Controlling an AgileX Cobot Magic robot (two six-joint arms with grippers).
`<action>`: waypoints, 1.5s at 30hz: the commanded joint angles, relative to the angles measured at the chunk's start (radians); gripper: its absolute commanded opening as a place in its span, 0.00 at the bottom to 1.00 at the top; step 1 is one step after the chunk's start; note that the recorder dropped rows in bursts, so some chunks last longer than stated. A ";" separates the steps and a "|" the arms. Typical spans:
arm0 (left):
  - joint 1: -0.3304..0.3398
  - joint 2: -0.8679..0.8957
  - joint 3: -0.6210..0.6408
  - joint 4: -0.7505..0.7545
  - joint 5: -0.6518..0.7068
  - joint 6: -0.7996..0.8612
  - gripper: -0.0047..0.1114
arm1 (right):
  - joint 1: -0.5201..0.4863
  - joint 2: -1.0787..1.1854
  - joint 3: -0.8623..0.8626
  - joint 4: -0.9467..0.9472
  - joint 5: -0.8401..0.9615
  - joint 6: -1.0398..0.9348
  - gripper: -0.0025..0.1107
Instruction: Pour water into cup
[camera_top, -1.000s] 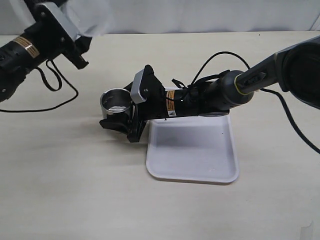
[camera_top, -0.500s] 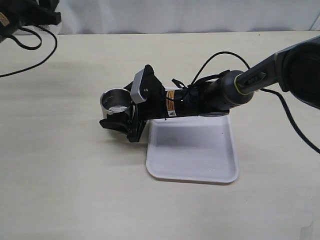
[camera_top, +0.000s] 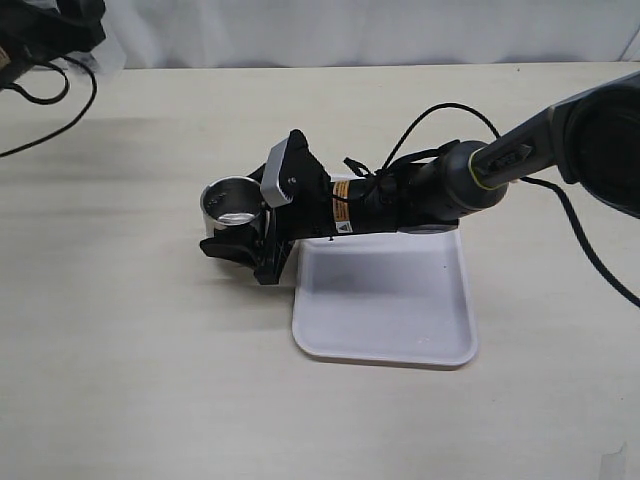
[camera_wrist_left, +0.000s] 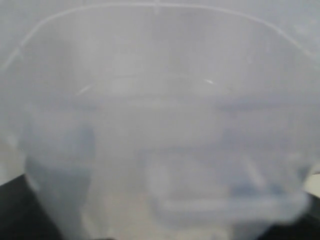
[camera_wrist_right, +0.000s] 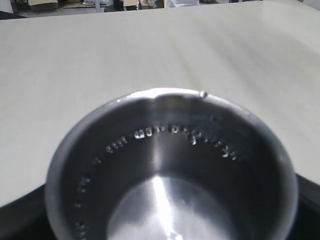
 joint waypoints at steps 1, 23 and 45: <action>0.001 0.101 -0.053 0.000 -0.005 0.079 0.04 | -0.001 -0.007 -0.006 0.018 -0.030 -0.003 0.06; 0.001 0.242 -0.154 0.010 0.100 0.091 0.04 | -0.001 -0.007 -0.006 0.018 -0.026 -0.003 0.06; 0.001 0.242 -0.154 0.029 0.093 0.115 0.81 | -0.001 -0.007 -0.006 0.018 -0.026 -0.003 0.06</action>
